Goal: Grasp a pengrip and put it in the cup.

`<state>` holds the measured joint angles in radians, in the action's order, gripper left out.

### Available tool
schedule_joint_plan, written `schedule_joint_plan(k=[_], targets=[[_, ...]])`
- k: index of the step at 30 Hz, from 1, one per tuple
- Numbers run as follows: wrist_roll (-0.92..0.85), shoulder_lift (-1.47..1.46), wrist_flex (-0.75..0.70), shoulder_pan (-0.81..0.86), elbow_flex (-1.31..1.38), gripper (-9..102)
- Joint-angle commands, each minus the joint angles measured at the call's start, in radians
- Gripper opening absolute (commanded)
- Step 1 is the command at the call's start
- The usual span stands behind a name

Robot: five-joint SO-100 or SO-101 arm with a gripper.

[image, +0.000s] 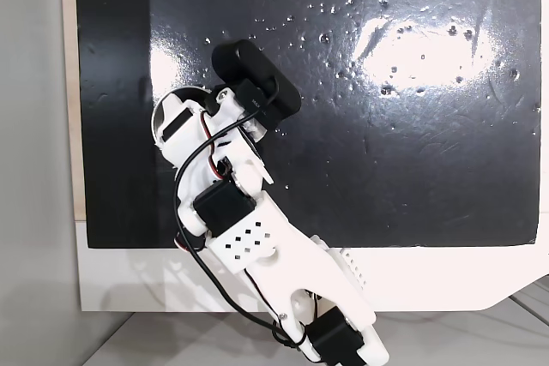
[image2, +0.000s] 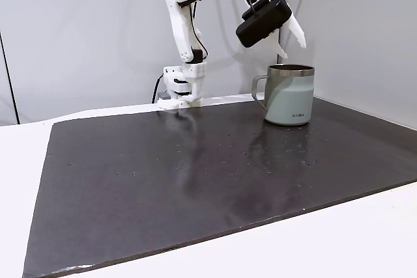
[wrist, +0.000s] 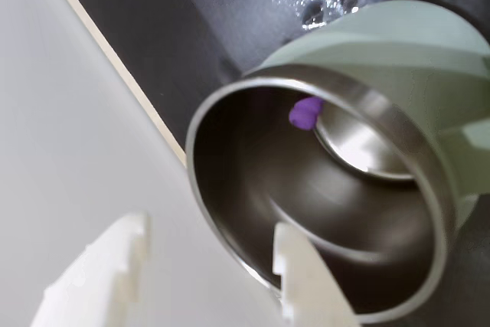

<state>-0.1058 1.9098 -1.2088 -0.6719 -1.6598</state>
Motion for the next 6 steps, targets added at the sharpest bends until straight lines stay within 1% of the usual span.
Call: schedule_joint_plan(k=[1,6], targets=[[-0.014,0.041,-0.014,-0.009,0.067,22],[-0.021,0.046,-0.020,-0.008,0.067,22]])
